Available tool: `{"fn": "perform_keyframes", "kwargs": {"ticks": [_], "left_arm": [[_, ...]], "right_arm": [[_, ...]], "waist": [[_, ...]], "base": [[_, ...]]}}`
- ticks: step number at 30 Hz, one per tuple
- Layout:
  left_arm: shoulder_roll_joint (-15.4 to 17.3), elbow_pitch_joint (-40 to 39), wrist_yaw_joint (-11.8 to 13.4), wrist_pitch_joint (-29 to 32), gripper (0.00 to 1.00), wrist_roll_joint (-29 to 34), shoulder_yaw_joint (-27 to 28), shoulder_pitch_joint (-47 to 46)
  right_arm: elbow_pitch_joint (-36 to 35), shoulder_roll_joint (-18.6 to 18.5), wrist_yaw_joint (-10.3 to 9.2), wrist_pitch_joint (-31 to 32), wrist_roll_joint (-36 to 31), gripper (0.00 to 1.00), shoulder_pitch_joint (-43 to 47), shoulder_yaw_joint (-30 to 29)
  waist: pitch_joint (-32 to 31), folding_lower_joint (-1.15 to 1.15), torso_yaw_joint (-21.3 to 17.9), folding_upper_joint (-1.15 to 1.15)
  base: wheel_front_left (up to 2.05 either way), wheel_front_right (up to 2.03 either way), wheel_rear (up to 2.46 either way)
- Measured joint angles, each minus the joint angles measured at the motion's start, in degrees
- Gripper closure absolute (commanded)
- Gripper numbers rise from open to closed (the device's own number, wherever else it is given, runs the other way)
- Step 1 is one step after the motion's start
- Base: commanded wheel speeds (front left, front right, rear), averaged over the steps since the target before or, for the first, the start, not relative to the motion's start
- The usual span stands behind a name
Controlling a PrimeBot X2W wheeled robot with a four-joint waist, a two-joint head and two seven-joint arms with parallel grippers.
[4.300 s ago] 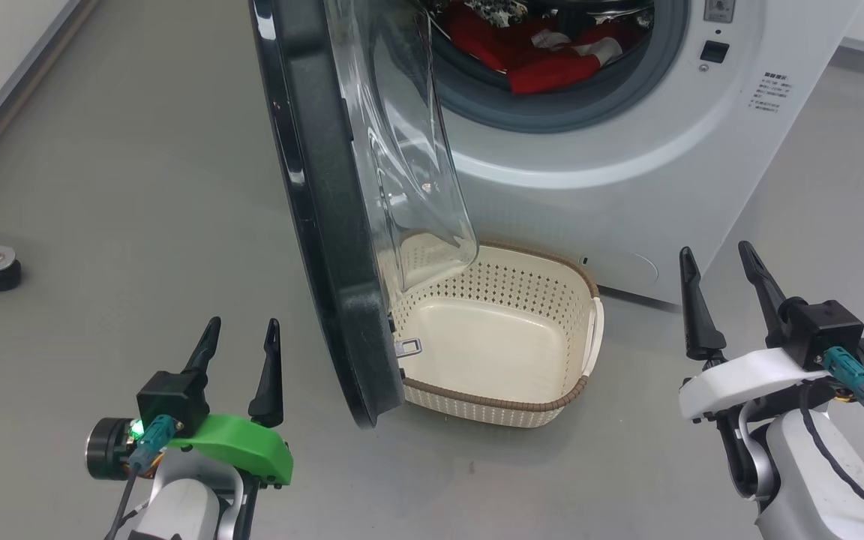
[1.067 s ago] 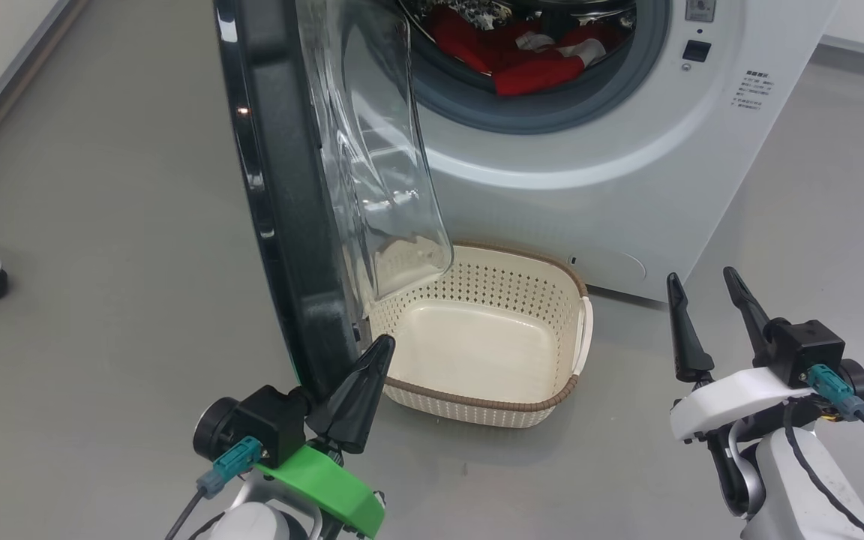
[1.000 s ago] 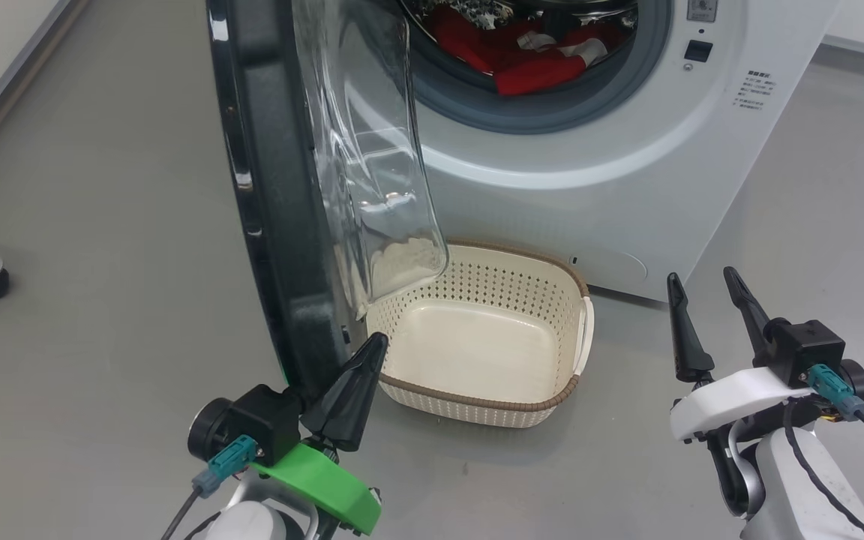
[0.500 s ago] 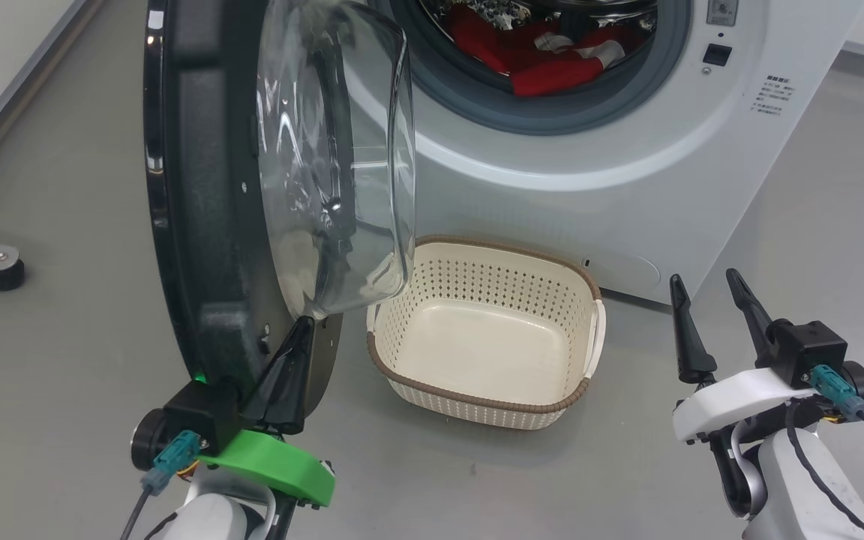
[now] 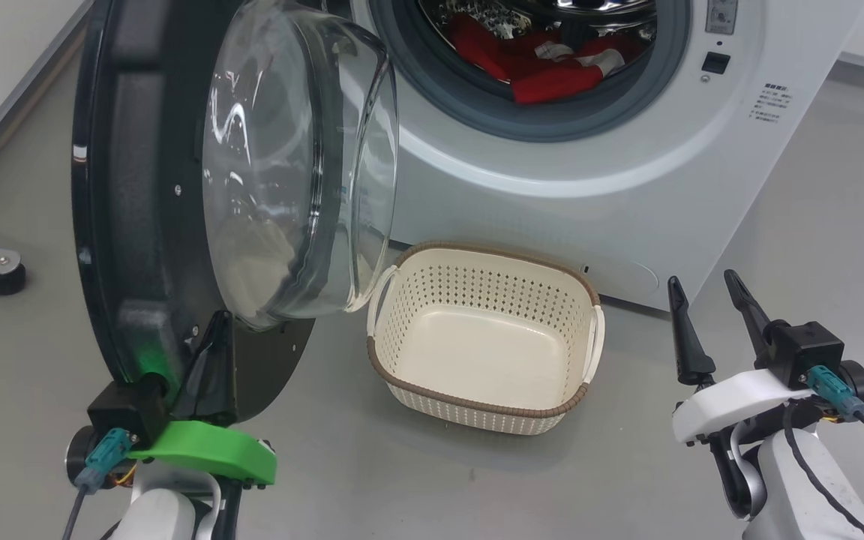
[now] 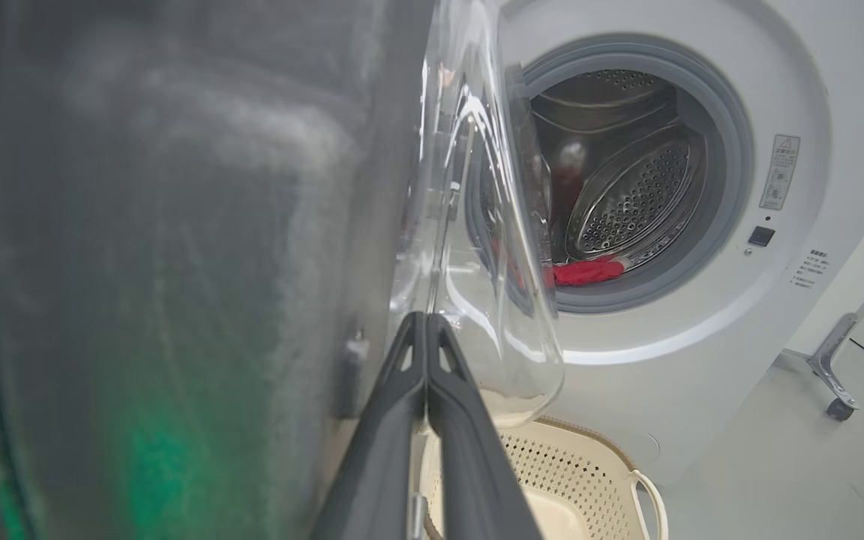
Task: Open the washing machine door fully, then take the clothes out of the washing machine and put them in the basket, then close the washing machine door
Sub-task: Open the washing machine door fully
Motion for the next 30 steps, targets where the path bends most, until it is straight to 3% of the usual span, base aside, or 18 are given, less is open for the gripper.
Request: {"fn": "perform_keyframes", "kwargs": {"ticks": [30], "left_arm": [[3.8,7.7,2.1,-1.0,1.00,-1.0,13.2,-7.6]], "right_arm": [[-0.8,0.0,0.49,0.0,-1.4,0.00,0.0,-1.4]], "waist": [[2.8,0.00,-1.1,0.00]], "base": [[0.00,0.00,0.00]]}}
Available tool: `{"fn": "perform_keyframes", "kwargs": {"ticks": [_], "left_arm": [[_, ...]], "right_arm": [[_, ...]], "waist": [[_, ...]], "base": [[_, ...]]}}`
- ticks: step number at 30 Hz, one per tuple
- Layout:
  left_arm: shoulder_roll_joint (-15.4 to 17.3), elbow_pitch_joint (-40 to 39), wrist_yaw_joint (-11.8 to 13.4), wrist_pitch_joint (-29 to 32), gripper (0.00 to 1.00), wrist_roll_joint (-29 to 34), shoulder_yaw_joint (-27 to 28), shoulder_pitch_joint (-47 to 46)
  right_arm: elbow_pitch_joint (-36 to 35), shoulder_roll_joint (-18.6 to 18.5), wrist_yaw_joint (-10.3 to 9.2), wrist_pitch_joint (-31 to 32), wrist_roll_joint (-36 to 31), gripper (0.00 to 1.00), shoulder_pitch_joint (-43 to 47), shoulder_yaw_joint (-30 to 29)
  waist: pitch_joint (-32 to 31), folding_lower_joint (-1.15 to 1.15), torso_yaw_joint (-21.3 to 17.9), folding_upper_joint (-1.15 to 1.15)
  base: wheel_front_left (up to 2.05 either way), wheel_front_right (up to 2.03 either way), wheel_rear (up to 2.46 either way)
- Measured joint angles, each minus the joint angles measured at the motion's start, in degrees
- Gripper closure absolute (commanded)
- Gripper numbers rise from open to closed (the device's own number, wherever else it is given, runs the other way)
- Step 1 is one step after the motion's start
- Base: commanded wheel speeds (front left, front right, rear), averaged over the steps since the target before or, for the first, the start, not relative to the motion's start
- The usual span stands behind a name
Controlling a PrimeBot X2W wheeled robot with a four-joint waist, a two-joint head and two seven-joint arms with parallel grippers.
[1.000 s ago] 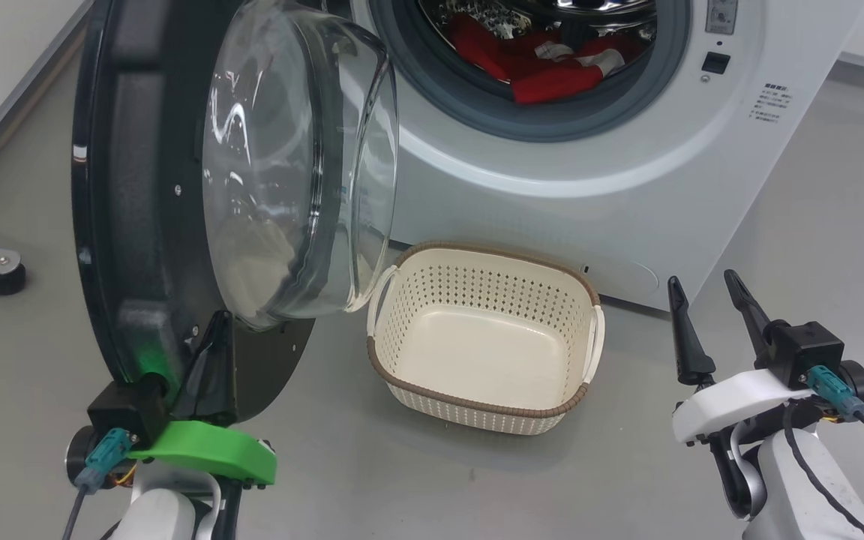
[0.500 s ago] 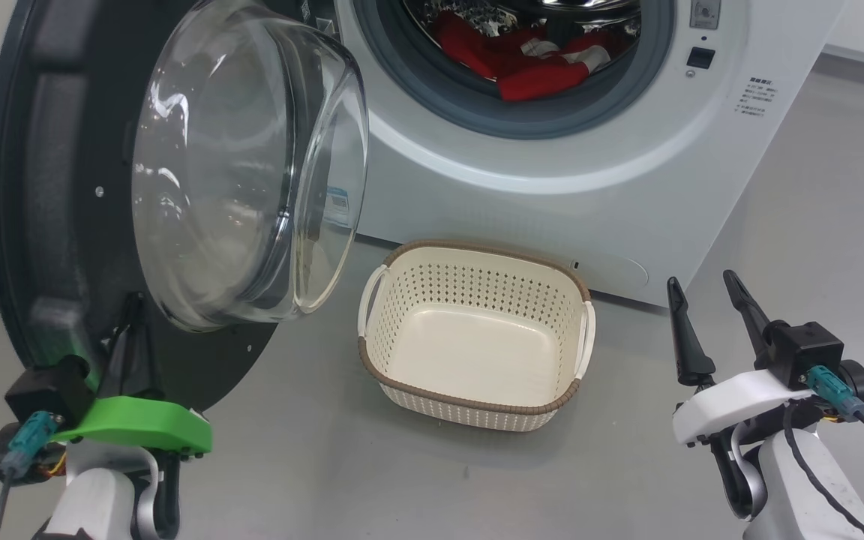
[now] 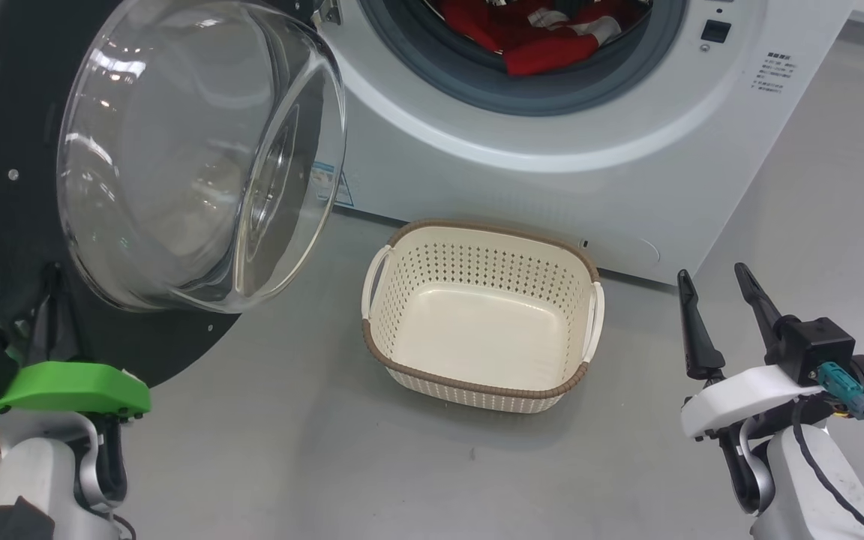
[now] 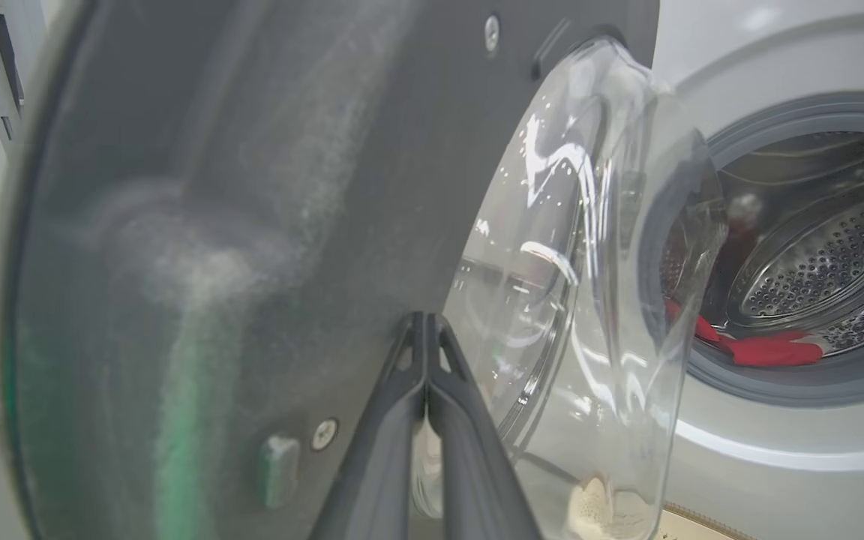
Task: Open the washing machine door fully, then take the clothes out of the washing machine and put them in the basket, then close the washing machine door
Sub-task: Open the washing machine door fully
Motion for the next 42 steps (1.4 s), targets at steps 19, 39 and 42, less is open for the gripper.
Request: {"fn": "perform_keyframes", "kwargs": {"ticks": [19,39,42], "left_arm": [[2.4,4.3,0.3,-0.2,1.00,0.5,8.0,-6.3],[-0.5,-2.0,-0.5,-0.4,1.00,7.4,8.3,-1.9],[-1.6,-3.1,-1.3,-0.4,1.00,8.3,7.0,0.4]], "right_arm": [[-0.3,-0.5,0.16,0.0,-1.0,0.00,-1.4,-0.6],[0.2,-0.4,0.76,0.0,-2.0,0.00,-1.9,-0.4],[0.3,-0.3,0.93,0.0,-2.0,0.00,-1.9,-0.3]], "waist": [[3.6,0.00,1.1,0.00],[2.3,0.00,-0.1,0.00],[1.8,0.00,-0.4,0.00]], "base": [[0.00,0.00,0.00],[0.00,0.00,0.00],[0.00,0.00,0.00]]}}
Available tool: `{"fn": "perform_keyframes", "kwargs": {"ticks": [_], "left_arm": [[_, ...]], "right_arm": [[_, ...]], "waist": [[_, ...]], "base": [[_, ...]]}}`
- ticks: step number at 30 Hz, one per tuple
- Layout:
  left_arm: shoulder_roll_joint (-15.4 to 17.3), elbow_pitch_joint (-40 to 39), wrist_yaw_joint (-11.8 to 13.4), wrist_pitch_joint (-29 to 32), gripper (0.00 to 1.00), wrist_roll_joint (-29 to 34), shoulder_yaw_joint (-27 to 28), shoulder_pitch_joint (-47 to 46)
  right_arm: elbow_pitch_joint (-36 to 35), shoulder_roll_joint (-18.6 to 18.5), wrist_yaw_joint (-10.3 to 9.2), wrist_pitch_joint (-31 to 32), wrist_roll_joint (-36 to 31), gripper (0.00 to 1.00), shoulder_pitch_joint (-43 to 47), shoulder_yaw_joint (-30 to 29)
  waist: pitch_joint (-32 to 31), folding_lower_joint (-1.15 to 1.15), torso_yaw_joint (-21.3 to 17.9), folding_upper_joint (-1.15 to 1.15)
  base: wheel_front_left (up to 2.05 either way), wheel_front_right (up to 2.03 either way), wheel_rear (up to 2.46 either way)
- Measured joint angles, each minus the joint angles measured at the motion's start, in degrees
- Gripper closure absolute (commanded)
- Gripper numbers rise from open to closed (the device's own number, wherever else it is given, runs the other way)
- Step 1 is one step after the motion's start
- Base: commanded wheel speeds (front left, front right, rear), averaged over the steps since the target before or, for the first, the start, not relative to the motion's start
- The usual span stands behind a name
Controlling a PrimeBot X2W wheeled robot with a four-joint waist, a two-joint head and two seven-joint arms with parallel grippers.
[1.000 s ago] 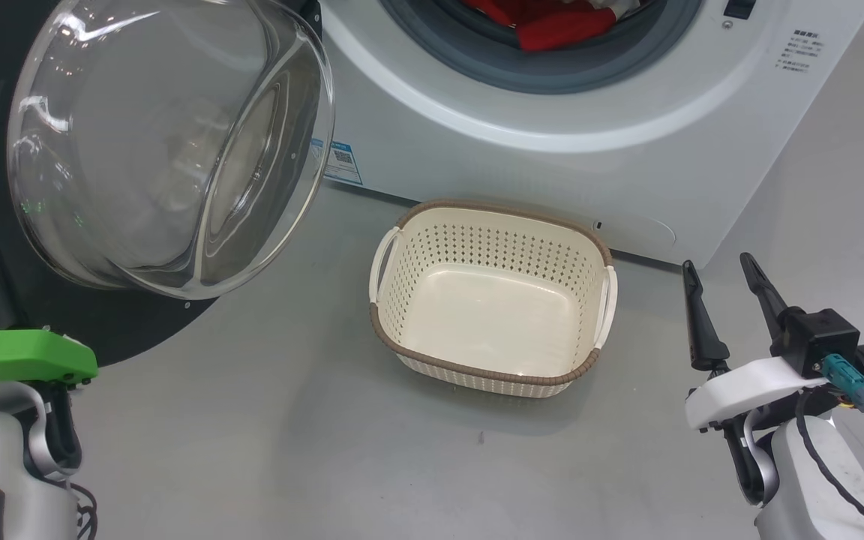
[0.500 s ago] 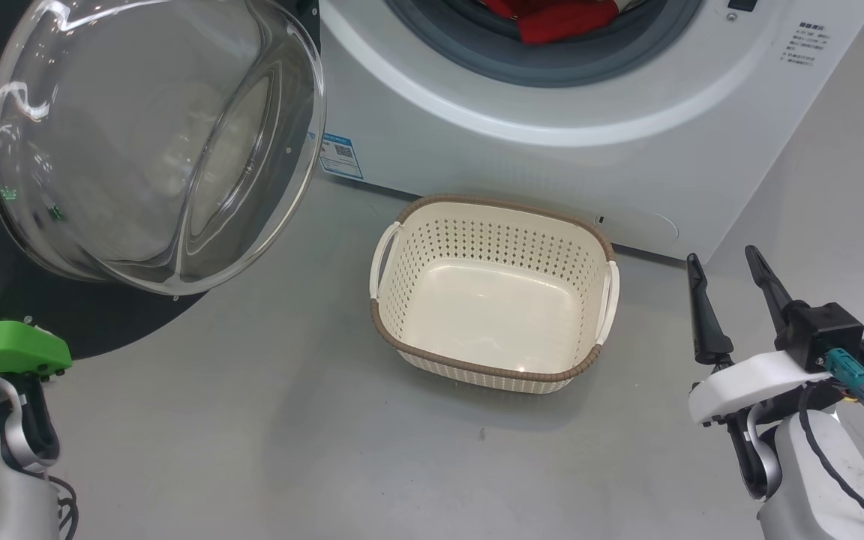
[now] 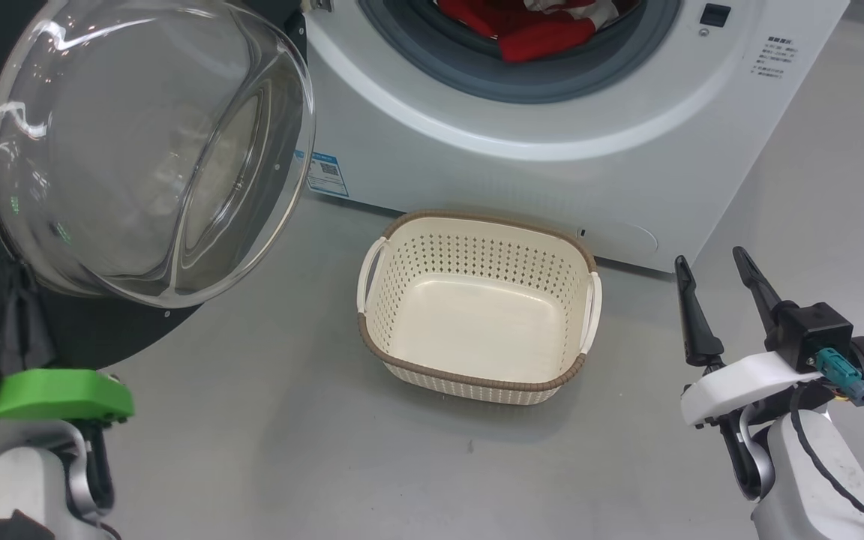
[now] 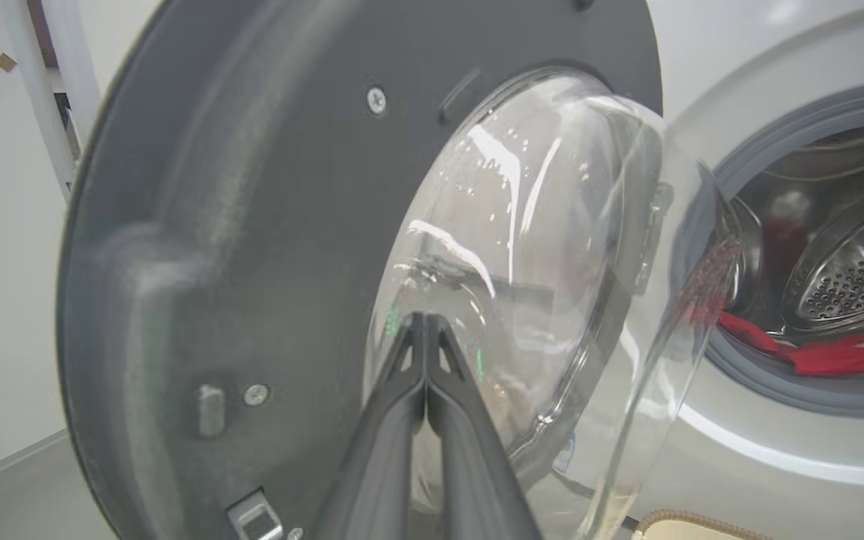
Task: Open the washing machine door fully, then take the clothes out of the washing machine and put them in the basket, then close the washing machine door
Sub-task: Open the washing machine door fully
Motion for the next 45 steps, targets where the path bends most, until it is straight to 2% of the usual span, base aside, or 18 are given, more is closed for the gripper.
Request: {"fn": "perform_keyframes", "kwargs": {"ticks": [5,6,7,9,10,11,12,26,45], "left_arm": [[-1.1,-1.8,-1.0,0.0,1.00,1.6,-2.4,4.0],[-1.1,-2.3,-1.1,0.0,0.91,2.1,-2.9,4.8],[-1.2,-2.6,-1.3,0.0,0.76,2.5,-3.4,5.5],[-1.6,-3.4,-1.6,0.0,0.57,3.4,-4.7,7.1],[-1.8,-3.7,-1.7,0.0,0.40,3.4,-5.2,7.9],[-2.1,-4.1,-2.0,0.0,0.13,3.4,-5.6,8.8],[-2.3,-4.3,-2.1,0.0,0.00,3.4,-6.0,9.5],[-2.4,-7.7,-5.1,0.0,0.00,3.4,-11.2,13.1],[-2.2,-8.1,-5.6,0.6,0.00,4.1,-11.7,13.8]], "right_arm": [[0.1,0.1,0.01,0.0,0.0,0.00,0.1,0.3],[0.1,0.2,0.01,0.0,0.0,0.00,0.1,0.3],[0.1,0.3,0.03,0.0,0.0,0.00,0.2,0.4],[0.1,0.3,0.05,0.0,0.0,0.00,0.2,0.8],[0.1,0.3,0.07,0.0,0.0,0.00,0.2,1.0],[0.2,0.4,0.08,0.0,0.1,0.00,0.2,1.3],[0.2,0.4,0.08,0.0,0.1,0.00,0.3,1.3],[0.0,0.6,0.49,0.0,0.6,0.00,0.6,2.8],[-0.7,0.8,0.48,0.0,3.0,0.00,1.8,5.6]], "waist": [[-0.9,0.00,-0.6,0.00],[-1.1,0.00,-0.7,0.00],[-1.3,0.00,-0.8,0.00],[-1.7,0.00,-1.2,0.00],[-1.9,0.00,-1.4,0.00],[-2.0,0.00,-1.7,0.00],[-2.2,0.00,-1.9,0.00],[-3.3,0.00,-6.1,0.00],[-3.9,0.00,-16.0,0.00]], "base": [[0.00,0.00,0.00],[0.00,0.00,0.00],[0.00,0.00,0.00],[0.00,0.00,0.00],[0.00,0.00,0.00],[0.00,0.00,0.00],[0.00,0.00,0.00],[0.00,0.00,0.00],[0.00,0.00,0.00]]}}
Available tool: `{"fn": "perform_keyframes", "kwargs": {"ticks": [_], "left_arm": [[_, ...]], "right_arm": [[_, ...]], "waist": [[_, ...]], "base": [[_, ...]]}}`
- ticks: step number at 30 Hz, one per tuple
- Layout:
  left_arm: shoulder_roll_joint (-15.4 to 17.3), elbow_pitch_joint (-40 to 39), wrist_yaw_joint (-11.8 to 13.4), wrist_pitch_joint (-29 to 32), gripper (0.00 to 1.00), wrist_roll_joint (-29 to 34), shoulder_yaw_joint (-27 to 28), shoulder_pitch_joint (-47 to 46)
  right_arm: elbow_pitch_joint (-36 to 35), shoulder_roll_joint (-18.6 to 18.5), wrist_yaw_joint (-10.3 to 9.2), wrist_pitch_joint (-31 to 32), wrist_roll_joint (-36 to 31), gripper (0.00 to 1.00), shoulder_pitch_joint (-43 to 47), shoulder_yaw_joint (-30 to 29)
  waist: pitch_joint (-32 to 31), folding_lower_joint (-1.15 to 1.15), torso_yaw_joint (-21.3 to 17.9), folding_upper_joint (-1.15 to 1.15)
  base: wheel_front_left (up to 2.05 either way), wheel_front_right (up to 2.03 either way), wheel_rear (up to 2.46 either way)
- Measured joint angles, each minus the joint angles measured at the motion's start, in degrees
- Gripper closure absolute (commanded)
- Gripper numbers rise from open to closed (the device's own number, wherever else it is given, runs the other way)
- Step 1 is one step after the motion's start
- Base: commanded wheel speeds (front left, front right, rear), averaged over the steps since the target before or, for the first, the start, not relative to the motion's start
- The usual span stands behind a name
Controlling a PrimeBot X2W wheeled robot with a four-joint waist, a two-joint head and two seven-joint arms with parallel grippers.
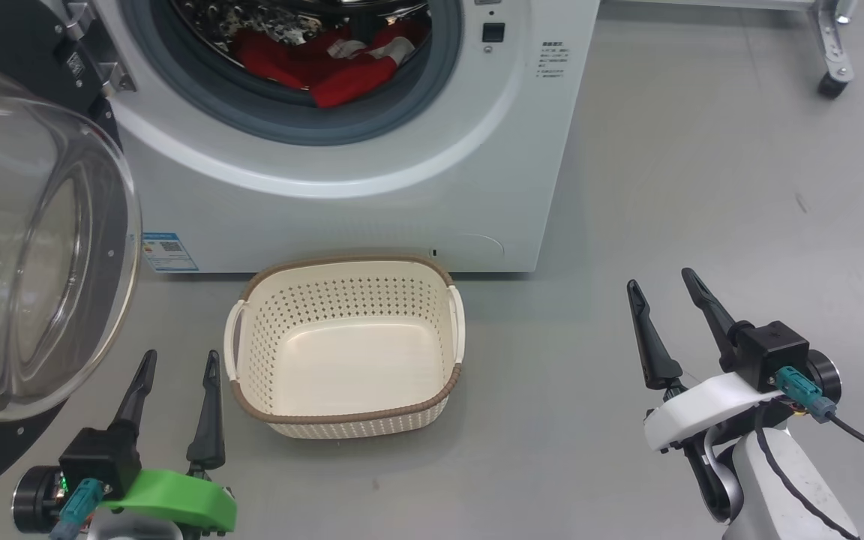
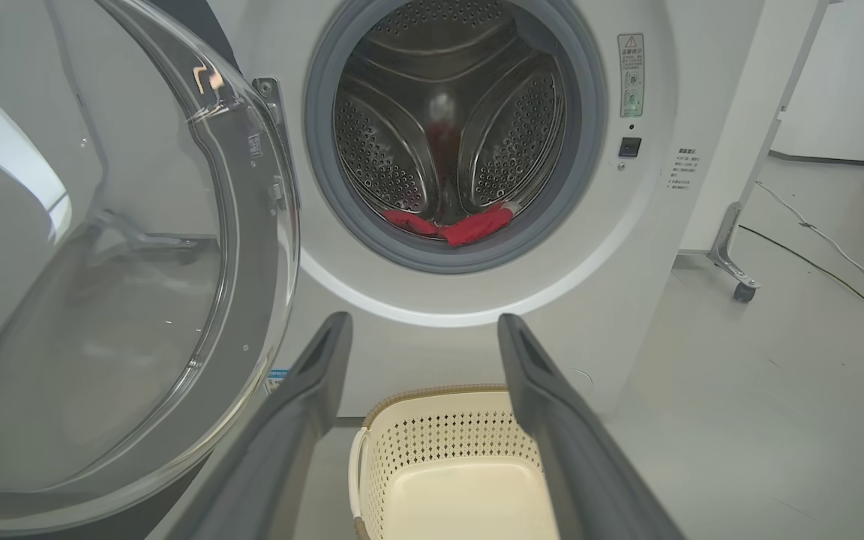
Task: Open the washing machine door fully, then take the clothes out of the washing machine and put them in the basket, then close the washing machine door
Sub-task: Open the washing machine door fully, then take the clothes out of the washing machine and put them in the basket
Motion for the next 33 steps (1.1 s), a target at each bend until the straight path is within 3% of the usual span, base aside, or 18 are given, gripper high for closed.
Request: {"fn": "perform_keyframes", "kwargs": {"ticks": [13,33], "left_arm": [[0.5,0.4,0.6,1.5,0.00,0.2,0.5,0.9],[0.6,0.1,2.0,1.8,0.00,0.3,0.4,0.9]], "right_arm": [[-0.9,0.1,-0.82,0.0,1.2,0.00,1.2,1.4],[-1.8,0.2,-1.89,0.0,1.8,0.00,2.1,1.6]], "waist": [[-0.6,0.00,-5.8,0.00],[-0.6,0.00,-7.5,0.00]], "base": [[0.00,0.00,0.00],[0.00,0.00,0.00]]}}
